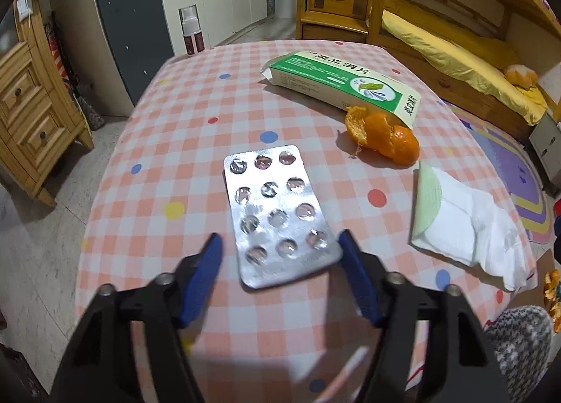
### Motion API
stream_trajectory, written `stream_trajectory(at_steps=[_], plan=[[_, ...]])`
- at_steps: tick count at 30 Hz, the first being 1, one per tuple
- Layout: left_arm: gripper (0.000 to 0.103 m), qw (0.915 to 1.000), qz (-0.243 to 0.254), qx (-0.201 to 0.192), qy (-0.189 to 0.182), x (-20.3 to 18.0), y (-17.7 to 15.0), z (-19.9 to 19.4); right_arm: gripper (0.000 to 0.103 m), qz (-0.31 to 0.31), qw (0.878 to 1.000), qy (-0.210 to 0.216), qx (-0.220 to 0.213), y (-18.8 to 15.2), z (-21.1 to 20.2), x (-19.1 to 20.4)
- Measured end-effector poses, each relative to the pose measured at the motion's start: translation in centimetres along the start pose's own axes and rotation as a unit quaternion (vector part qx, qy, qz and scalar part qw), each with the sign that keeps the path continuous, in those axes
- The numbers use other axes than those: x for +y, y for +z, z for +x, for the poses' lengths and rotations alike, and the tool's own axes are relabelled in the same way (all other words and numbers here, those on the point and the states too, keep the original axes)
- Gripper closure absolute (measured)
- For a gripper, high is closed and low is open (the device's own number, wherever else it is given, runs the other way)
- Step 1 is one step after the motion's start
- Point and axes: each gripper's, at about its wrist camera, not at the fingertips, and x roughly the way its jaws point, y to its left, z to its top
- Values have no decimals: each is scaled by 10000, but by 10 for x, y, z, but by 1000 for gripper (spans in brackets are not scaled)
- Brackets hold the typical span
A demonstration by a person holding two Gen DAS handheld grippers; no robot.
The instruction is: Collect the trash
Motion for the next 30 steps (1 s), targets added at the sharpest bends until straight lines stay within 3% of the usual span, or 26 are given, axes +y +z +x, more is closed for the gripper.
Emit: stream_trajectory(at_steps=[3,8,12,16,24,25,26,27,28,30], plan=[[49,9999,61,33,-141,4,0,-2,44,11,10000,-48,40,-2,2,-3],[50,9989,156,-263,-355,9,-3,-27,28,-97,9996,-175,218,-6,5,-7],[50,9973,275,-472,-485,9,-4,-45,28,-195,9983,-293,459,-13,17,-6],[50,9970,338,-576,-382,12,-5,-51,45,-93,9979,-402,491,-10,30,-3],[49,9978,231,-487,-383,26,-8,-42,48,-15,9928,-944,740,6,78,19],[49,9978,220,-483,-387,27,-8,-42,57,-71,9919,-1047,713,6,80,21],[49,9978,209,-480,-400,29,-8,-42,73,-190,9896,-1257,668,5,80,23],[49,9978,202,-479,-416,31,-9,-41,84,-166,9905,-1214,621,4,78,22],[49,9977,201,-482,-428,33,-9,-42,102,-32,9931,-1011,589,5,73,18],[49,9975,202,-499,-461,34,-10,-44,102,26,9948,-951,351,9,58,15]])
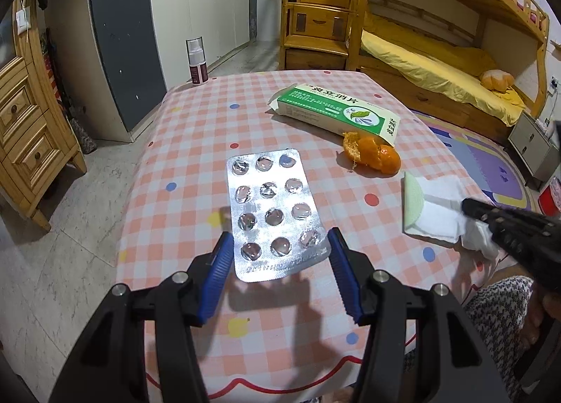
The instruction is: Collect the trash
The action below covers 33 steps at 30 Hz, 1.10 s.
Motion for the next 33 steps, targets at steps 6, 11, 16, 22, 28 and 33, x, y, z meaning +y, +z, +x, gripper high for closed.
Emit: stream_trajectory(at_steps=[6,11,16,22,28,33], plan=[[49,9991,119,-150,-386,-14,9,-15,102,286,9951,574,-750,20,-72,-30],[49,9948,432,-333,-865,-51,22,-32,102,645,9892,762,-1073,26,-111,-71],[49,9852,899,-498,-1369,-106,38,-44,102,827,9859,502,-1363,27,-139,-104],[49,9686,1568,-614,-1827,-181,47,-47,102,988,9852,-133,-1394,15,-151,-147],[49,9534,2147,-488,-2062,-251,43,-30,102,1200,9843,-567,-1165,-1,-139,-189],[48,9414,2459,-295,-2292,-302,35,-5,102,1417,9829,-728,-925,-12,-121,-222]])
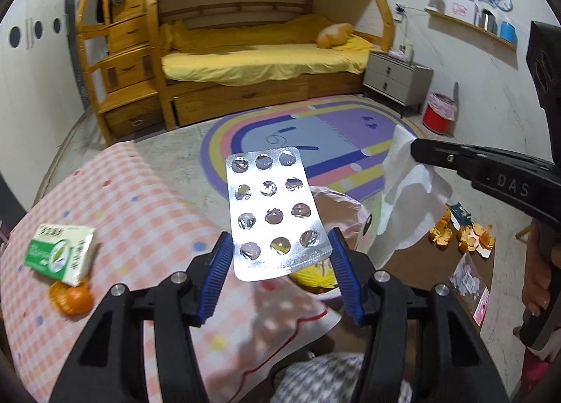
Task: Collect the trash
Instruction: 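Carry both items over the pink bin and open both tools to drop them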
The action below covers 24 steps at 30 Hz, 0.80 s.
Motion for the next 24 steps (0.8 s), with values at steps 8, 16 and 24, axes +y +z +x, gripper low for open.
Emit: stream_trajectory(at_steps=[8,16,24], plan=[[48,9991,313,201,-208,-26,22,66,102,336,9989,-130,292,1,43,-37],[31,9985,449,243,-216,-24,35,93,84,475,9972,-227,529,6,84,-57],[29,10000,20,60,62,14,30,55,51,835,9959,-33,334,1,60,-62]])
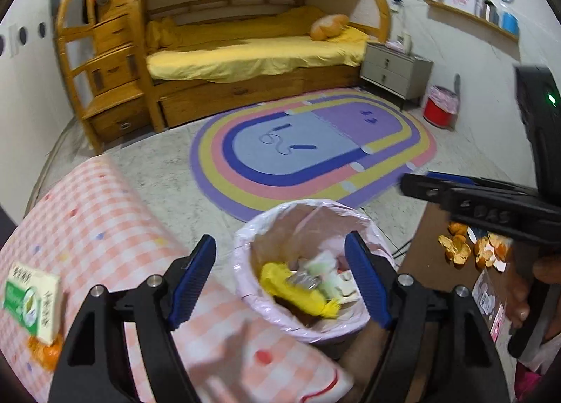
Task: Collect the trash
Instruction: 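Carry both items over the pink bin and open both tools to drop them, then move both open tools back toward the orange peel and green box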
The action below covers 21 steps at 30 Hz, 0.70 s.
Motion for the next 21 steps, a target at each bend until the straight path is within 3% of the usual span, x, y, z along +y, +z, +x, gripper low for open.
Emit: stream_trajectory(at_steps=[7,11,15,21], plan=[[29,9970,-576,-176,488,44,-28,-62,53,-405,9983,314,-277,-10,-48,40],[29,9922,-841,-237,884,72,-49,-97,53,-801,9939,647,-390,-21,-67,83],[29,9829,-1293,-295,1281,108,-77,-129,53,-1241,9881,855,-320,-32,-65,125],[29,9606,-1709,-179,2184,166,-126,-166,56,-1742,9773,1208,30,-49,-44,191]])
